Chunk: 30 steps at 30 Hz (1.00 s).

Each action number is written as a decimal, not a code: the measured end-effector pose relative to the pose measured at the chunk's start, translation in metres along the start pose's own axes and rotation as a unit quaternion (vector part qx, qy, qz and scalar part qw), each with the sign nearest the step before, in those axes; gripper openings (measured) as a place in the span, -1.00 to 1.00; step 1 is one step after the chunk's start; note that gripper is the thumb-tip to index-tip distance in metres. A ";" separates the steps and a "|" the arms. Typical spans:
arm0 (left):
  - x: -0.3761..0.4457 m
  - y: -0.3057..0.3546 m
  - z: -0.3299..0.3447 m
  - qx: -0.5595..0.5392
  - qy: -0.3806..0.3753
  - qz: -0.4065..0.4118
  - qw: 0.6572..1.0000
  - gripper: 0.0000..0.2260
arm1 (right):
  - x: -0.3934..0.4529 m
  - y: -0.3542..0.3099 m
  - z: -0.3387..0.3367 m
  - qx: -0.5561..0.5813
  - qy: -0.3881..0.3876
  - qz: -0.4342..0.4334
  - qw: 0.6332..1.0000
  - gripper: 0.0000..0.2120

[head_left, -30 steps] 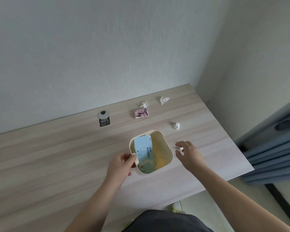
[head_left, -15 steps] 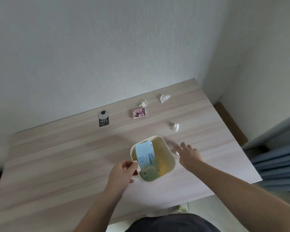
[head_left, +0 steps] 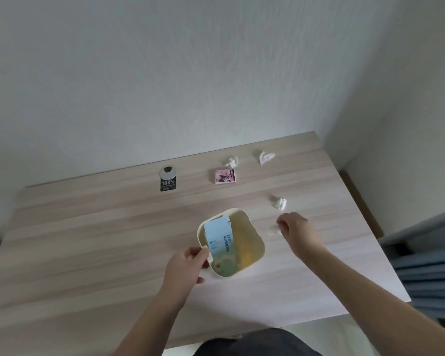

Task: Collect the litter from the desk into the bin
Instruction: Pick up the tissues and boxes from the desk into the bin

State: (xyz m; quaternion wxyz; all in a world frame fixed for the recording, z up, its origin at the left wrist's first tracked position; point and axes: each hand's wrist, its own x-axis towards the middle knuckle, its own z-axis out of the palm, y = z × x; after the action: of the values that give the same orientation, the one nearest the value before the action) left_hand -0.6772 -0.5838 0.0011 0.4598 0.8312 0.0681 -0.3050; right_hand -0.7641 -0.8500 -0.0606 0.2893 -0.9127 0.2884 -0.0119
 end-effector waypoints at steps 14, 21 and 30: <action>0.040 0.009 -0.031 -0.025 -0.050 0.050 0.997 -0.89 | -0.023 -0.098 0.002 -0.028 0.128 -0.142 0.981 -0.84; 0.049 0.019 -0.020 -0.013 -0.062 0.058 0.996 -0.88 | -0.003 -0.054 -0.011 -0.051 0.121 -0.053 0.990 -0.76; 0.051 0.035 0.016 -0.008 -0.030 0.023 0.999 -0.90 | 0.042 0.012 -0.015 -0.134 -0.084 0.040 0.987 -0.57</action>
State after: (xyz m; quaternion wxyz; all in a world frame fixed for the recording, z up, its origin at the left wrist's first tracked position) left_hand -0.6295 -0.6249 -0.0090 0.4751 0.8195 0.0375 -0.3182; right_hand -0.7381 -0.8881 -0.0607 0.1882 -0.9288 0.2978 0.1152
